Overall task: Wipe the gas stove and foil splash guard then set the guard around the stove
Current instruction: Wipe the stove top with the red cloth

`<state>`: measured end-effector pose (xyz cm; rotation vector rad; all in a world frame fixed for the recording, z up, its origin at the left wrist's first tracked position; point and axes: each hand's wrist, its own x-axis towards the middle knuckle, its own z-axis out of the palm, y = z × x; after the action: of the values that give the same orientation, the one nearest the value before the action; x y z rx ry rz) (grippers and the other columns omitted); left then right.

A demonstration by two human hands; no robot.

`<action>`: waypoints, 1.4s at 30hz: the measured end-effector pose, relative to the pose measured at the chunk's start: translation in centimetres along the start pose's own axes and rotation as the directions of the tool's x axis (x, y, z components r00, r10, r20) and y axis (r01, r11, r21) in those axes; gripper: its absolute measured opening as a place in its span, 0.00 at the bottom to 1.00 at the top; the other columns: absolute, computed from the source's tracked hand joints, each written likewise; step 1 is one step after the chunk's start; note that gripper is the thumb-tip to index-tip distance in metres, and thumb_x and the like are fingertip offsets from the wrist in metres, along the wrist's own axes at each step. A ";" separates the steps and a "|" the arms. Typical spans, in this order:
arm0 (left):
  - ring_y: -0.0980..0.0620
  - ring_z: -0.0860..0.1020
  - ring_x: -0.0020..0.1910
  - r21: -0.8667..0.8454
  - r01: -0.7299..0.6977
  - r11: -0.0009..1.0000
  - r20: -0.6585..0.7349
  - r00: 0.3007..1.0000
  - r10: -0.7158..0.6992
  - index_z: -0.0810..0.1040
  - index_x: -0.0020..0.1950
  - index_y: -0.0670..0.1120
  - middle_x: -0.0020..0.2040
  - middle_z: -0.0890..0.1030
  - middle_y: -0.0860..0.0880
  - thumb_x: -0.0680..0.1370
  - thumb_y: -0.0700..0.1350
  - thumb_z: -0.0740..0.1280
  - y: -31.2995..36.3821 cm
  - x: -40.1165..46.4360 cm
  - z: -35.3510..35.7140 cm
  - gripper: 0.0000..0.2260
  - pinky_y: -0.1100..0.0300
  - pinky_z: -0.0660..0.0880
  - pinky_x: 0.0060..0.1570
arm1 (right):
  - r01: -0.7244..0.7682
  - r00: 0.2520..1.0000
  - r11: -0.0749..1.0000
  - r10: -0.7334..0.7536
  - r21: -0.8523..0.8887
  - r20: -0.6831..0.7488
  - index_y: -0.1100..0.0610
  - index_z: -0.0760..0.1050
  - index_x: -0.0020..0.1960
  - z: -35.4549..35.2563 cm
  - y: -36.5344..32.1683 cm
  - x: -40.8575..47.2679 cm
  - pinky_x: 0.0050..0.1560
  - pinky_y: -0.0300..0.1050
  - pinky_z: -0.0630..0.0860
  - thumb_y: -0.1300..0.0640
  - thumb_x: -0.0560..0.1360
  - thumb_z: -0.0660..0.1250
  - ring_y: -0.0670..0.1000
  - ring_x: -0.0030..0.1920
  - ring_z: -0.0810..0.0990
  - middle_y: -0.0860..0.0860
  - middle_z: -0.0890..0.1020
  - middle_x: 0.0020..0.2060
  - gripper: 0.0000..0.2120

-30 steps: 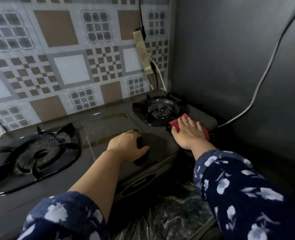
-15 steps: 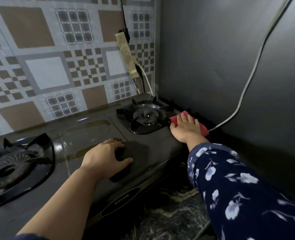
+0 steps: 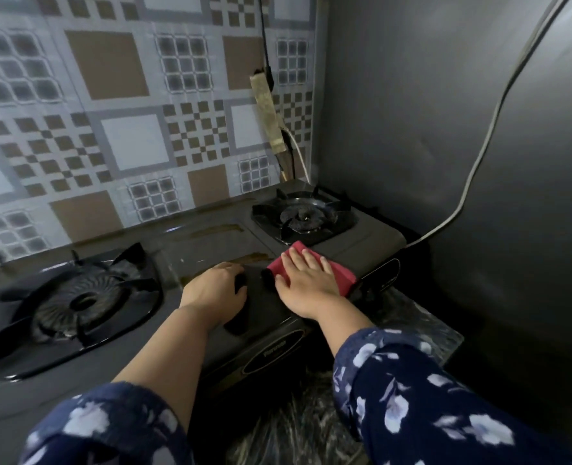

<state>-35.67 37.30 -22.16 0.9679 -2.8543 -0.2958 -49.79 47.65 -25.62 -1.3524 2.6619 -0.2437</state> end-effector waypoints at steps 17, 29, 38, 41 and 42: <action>0.49 0.72 0.66 0.022 0.081 0.996 -0.035 0.996 -0.080 0.74 0.65 0.51 0.66 0.76 0.50 0.74 0.50 0.58 -6.7 3.6 -1.9 0.20 0.51 0.72 0.63 | 0.175 0.984 0.982 -0.174 -0.065 0.028 0.50 0.44 0.78 1.1 -8.2 7.7 0.76 0.55 0.38 0.37 0.79 0.42 0.53 0.78 0.40 0.52 0.43 0.78 0.32; 0.51 0.71 0.68 0.011 0.235 0.972 -0.147 0.962 -0.231 0.70 0.69 0.53 0.71 0.70 0.53 0.77 0.49 0.60 -10.2 12.9 -2.1 0.19 0.54 0.71 0.63 | 0.114 0.993 0.993 -0.115 0.030 0.020 0.57 0.46 0.78 0.7 -11.4 23.2 0.75 0.57 0.35 0.39 0.78 0.46 0.60 0.77 0.40 0.59 0.44 0.78 0.34; 0.50 0.73 0.66 0.060 0.257 0.965 -0.148 0.958 -0.246 0.68 0.70 0.53 0.70 0.71 0.53 0.78 0.51 0.60 -11.3 16.4 -1.9 0.20 0.55 0.73 0.60 | -0.267 0.957 0.949 0.282 0.167 -0.074 0.61 0.48 0.77 0.2 -11.9 29.2 0.74 0.57 0.35 0.40 0.79 0.49 0.61 0.77 0.40 0.60 0.44 0.77 0.35; 0.50 0.73 0.65 0.062 0.264 0.963 -0.162 0.954 -0.251 0.67 0.71 0.54 0.70 0.71 0.53 0.78 0.51 0.61 -11.8 16.4 -2.3 0.20 0.55 0.73 0.59 | -0.330 0.934 0.926 0.348 0.183 -0.077 0.60 0.49 0.77 0.0 -12.0 30.1 0.74 0.58 0.36 0.39 0.79 0.50 0.62 0.77 0.40 0.60 0.44 0.77 0.36; 0.50 0.73 0.65 0.059 0.262 0.963 -0.166 0.954 -0.250 0.67 0.71 0.54 0.70 0.70 0.53 0.78 0.50 0.61 -11.9 16.2 -2.4 0.20 0.55 0.72 0.60 | -0.336 0.931 0.923 0.355 0.187 -0.081 0.60 0.49 0.77 0.1 -12.0 30.1 0.74 0.59 0.36 0.38 0.78 0.50 0.63 0.77 0.41 0.61 0.44 0.77 0.36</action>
<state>-41.03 17.78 -21.72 1.3182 -2.6166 -0.1201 -57.96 16.26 -24.86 -0.8219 2.8346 -0.5027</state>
